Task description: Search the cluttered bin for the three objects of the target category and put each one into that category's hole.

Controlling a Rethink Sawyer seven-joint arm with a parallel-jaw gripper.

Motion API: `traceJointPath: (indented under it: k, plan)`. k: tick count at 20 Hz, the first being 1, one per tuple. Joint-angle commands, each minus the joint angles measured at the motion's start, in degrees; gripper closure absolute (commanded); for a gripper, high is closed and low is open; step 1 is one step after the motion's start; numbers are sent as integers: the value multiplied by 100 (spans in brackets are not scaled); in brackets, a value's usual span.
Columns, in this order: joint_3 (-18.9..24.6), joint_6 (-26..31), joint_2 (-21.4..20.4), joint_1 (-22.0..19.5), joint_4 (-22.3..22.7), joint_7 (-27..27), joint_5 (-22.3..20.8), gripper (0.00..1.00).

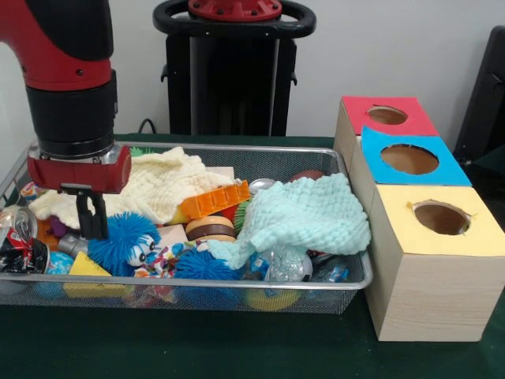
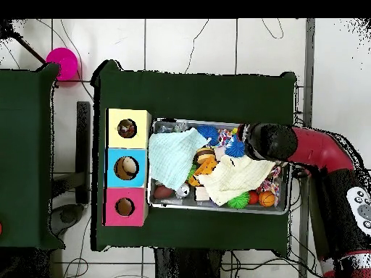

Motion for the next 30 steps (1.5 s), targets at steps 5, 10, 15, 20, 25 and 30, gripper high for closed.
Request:
traceJointPath:
  k: [5, 10, 15, 20, 25, 30]
  plan:
    - [-288, -445, 135, 407, 71, 531, -83, 100]
    - [-364, -521, 170, 497, 111, 596, -24, 100]
    - [-525, -719, 171, 612, 193, 661, -53, 0]
    - [-566, -506, 117, 600, 184, 436, -50, 0]
    - [-601, -579, 141, 582, 346, 493, 4, 0]
    - [-631, -712, 255, 598, 380, 537, -10, 0]
